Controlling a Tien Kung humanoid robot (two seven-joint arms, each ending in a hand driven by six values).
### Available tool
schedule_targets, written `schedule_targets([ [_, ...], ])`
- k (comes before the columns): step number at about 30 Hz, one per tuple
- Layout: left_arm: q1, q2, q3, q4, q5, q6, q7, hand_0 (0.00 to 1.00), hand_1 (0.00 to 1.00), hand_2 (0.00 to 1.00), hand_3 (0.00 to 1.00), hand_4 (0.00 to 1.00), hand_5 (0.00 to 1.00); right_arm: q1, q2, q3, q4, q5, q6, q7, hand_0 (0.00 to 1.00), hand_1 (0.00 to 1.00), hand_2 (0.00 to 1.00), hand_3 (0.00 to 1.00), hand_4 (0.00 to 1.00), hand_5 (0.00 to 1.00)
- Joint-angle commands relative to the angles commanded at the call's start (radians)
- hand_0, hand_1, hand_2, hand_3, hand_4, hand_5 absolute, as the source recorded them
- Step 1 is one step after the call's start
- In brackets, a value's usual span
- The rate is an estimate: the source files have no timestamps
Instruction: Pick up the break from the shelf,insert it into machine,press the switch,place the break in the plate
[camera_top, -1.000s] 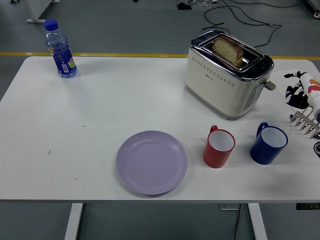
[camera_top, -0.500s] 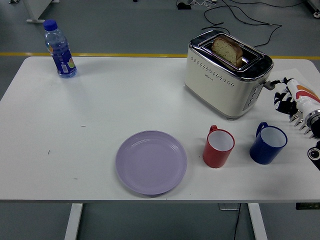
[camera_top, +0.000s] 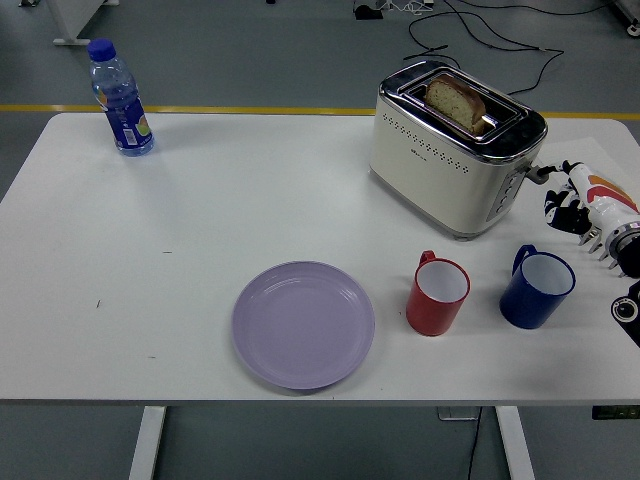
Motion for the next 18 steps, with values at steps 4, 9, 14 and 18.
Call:
schedule_targets([
  [4, 0.0, 0.0, -0.001, 0.0, 0.001, 0.0, 0.001, 0.667, 0.591, 0.625, 0.647, 0.377, 0.998, -0.001, 0.005, -0.006, -0.01, 0.003, 0.003, -0.001, 0.173, 0.209, 0.328, 0.81, 0.49, 0.033],
  [9, 0.001, 0.0, -0.001, 0.0, 0.001, 0.0, 0.001, 0.667, 0.591, 0.625, 0.647, 0.377, 0.998, 0.001, 0.011, -0.013, -0.024, 0.006, 0.005, -0.002, 0.173, 0.208, 0.328, 0.81, 0.491, 0.036],
  [14, -0.001, 0.0, 0.0, 0.0, 0.001, -0.001, 0.0, 0.667, 0.591, 0.624, 0.648, 0.378, 0.998, 0.005, 0.018, -0.024, -0.048, 0.011, 0.005, -0.002, 0.172, 0.209, 0.327, 0.81, 0.491, 0.037],
  [18, -0.002, 0.0, 0.001, 0.0, -0.001, 0.0, 0.0, 0.667, 0.591, 0.624, 0.648, 0.378, 0.998, 0.008, 0.024, -0.028, -0.064, 0.011, 0.006, -0.001, 0.172, 0.209, 0.327, 0.81, 0.491, 0.037],
])
